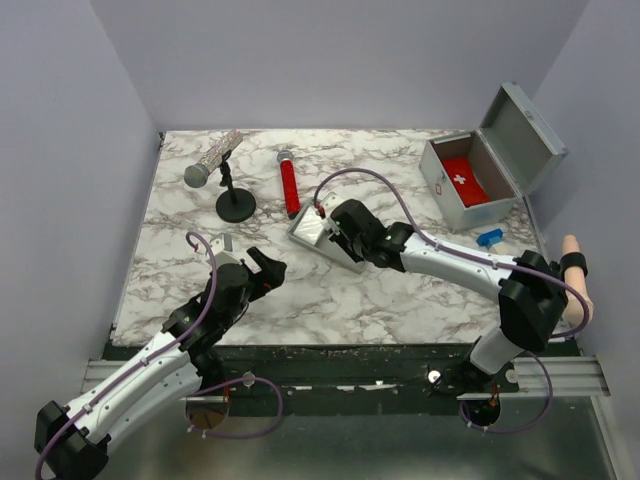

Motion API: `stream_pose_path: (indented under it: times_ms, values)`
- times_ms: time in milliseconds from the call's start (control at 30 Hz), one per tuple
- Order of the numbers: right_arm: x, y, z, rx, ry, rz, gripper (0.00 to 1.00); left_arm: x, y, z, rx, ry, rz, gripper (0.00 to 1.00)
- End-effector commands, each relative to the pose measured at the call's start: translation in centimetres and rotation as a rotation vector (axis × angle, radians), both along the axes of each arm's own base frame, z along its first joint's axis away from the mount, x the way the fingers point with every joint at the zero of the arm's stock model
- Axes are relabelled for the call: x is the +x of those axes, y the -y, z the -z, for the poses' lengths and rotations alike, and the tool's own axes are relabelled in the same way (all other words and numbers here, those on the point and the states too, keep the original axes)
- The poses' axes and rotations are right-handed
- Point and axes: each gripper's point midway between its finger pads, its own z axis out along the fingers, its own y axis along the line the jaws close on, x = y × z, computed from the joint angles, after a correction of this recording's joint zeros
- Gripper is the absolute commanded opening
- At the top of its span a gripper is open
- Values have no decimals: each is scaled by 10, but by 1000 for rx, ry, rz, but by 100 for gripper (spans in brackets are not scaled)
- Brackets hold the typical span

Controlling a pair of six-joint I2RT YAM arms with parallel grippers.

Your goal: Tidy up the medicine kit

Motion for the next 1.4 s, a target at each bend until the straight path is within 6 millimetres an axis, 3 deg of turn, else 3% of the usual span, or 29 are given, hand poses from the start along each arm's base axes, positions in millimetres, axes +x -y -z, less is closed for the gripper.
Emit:
stream_pose_path:
  times_ms: [0,200,400,500,633,733,800,867,1000,1133,1200,1367]
  values:
    - [28,5,6,-107,75,-63,25,-1,5,-1,-15,10,25,98]
    - [32,-4,27,-144,58,-133,26,-2,5,1,-7,11,34,98]
    - [20,-2,51,-155,-21,-134,33,-3,5,3,-6,14,35,98]
    - [20,6,59,-180,-39,-74,52,-2,5,3,-2,15,37,98]
    - [32,15,45,-161,17,62,69,-1,8,3,9,10,48,98]
    - [42,20,11,-48,73,170,74,0,8,2,11,9,50,98]
    - [54,37,-18,51,127,295,75,0,7,2,9,10,47,98]
    - [66,70,-57,178,205,450,75,-1,7,2,9,12,47,98]
    - [89,145,-90,355,264,723,76,0,11,4,0,12,61,98]
    - [107,202,-94,296,317,898,78,3,19,4,6,4,90,98]
    - [117,224,-87,252,302,968,79,3,22,4,12,-1,99,98]
    - [137,258,-66,149,257,1050,80,4,26,2,11,6,116,98]
